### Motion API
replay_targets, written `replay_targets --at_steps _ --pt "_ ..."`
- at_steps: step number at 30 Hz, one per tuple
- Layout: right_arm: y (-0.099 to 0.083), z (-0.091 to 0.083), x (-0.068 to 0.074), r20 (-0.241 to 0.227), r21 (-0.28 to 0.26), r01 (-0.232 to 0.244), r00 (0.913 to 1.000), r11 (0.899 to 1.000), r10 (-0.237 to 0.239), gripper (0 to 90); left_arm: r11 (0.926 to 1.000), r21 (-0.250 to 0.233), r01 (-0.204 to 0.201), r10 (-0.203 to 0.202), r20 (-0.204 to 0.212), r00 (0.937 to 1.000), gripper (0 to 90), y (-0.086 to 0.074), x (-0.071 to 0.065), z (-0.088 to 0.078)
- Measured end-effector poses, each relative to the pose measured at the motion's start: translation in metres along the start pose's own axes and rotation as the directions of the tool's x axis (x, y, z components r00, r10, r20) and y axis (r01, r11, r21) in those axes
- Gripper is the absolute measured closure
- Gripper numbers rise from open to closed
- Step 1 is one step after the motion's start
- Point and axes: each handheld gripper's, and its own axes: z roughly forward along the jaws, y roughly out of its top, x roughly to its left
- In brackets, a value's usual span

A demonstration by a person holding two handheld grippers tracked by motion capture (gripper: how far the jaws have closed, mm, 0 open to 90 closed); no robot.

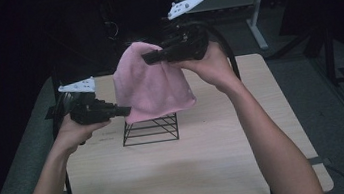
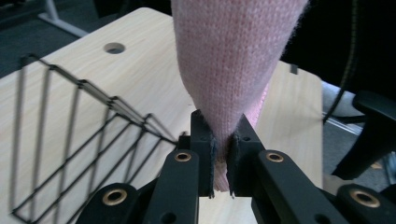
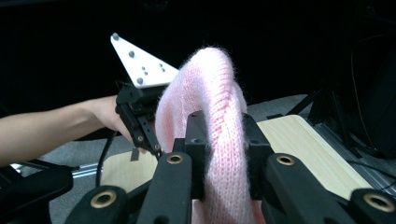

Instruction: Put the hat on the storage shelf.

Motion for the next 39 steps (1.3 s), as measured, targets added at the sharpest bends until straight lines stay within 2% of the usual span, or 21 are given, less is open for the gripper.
replay_targets --at_steps 1,7,16,19,26,34,39 --pt "0.0 0.002 -0.003 -0.003 0.001 -0.004 1.0 1.0 0.004 77.3 1.0 0.008 -0.003 0.003 -0.023 0.9997 82.9 0.001 0.003 -0.003" --pt "0.0 0.007 -0.012 0.003 0.001 -0.018 0.9998 1.0 0.018 77.3 0.9997 0.026 0.0 0.002 -0.071 0.9975 83.2 0.004 0.013 -0.008" --pt "-0.003 0.02 -0.033 0.024 0.005 -0.044 0.9988 0.999 0.044 77.2 0.9979 0.064 0.005 0.004 -0.131 0.9914 83.2 0.007 0.028 -0.002" --pt "-0.007 0.022 -0.042 0.03 0.009 -0.057 0.9979 0.998 0.057 77.2 0.9973 0.073 0.009 0.001 -0.137 0.9905 83.2 0.006 0.034 0.003" --pt "-0.013 0.024 -0.048 0.035 0.02 -0.066 0.9973 0.998 0.065 77.0 0.995 0.099 0.008 0.007 -0.152 0.9883 83.1 0.004 0.039 0.011" --pt "-0.019 0.027 -0.046 0.022 0.029 -0.067 0.9975 0.997 0.067 76.9 0.9918 0.128 -0.003 0.023 -0.158 0.9872 83.0 -0.001 0.038 0.014" --pt "-0.023 0.031 -0.045 0.01 0.039 -0.071 0.9975 0.997 0.07 76.8 0.9907 0.136 0.002 0.019 -0.156 0.9876 83.0 -0.006 0.038 0.013"
